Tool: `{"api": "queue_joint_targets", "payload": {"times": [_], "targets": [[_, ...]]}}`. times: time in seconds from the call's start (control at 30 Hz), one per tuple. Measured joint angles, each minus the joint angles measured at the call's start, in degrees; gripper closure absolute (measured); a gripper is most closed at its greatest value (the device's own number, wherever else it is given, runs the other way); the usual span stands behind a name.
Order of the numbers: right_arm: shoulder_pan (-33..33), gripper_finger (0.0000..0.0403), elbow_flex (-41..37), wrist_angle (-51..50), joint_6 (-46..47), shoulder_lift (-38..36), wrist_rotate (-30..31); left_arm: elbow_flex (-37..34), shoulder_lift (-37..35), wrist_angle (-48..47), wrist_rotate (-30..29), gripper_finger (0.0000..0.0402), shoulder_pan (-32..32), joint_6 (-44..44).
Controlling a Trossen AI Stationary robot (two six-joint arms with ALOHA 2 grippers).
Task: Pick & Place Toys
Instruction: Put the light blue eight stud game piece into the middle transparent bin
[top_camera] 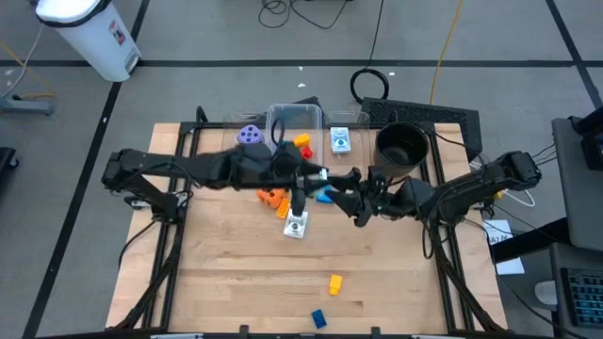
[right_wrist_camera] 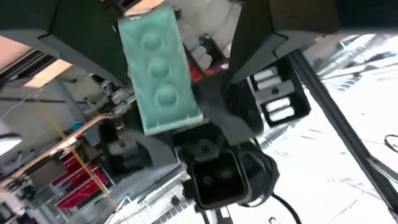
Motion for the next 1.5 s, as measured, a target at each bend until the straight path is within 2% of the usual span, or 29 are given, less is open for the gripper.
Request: {"api": "queue_joint_targets", "payload": {"times": [0.2, 0.33, 0.53, 0.67, 0.8, 0.93, 1.13, 1.37, 1.5], "targets": [[-5.79, 0.0114, 0.0, -7.84, -0.89, -3.51, -3.66, 10.17, 0.0, -15.98, 0.71, 0.0254, 5.62, 9.33], [-8.87, 0.0113, 0.0, -12.55, -1.17, -5.89, -4.87, 14.03, 0.0, -22.46, 4.98, 0.0254, 12.26, 13.3], [-12.92, 0.0117, 0.0, -17.73, -1.15, -7.58, -4.73, 14.85, 0.13, -29.18, 13.82, 0.0247, 24.33, 16.82], [-14.47, 0.0115, -0.02, -20.35, -1.13, -7.64, -4.78, 14.93, 2.35, -33.93, 16.62, 0.0258, 31.27, 20.82], [-15.49, 0.0117, -0.02, -24.22, 0.69, -7.61, -4.69, 14.91, 6.34, -36.64, 18.35, 0.0254, 35.23, 23.45], [-15.97, 0.0121, -0.04, -27.76, 2.44, -7.58, -4.7, 14.91, 11.34, -38.86, 19.8, 0.0248, 36.79, 25.53], [-16.26, 0.0121, -0.04, -32.97, 0.17, -7.59, -4.68, 14.89, 18.91, -40.04, 19.78, 0.026, 36.95, 25.57], [-17.99, 0.0122, -0.12, -40.76, -1.81, -9.03, -4.75, 14.89, 26.15, -40.41, 19.76, 0.0244, 34.96, 24.44], [-19.36, 0.0122, -0.13, -46.27, -1.83, -11.07, -4.73, 14.89, 29.22, -40.12, 18.76, 0.0255, 34.55, 23.36]]}}
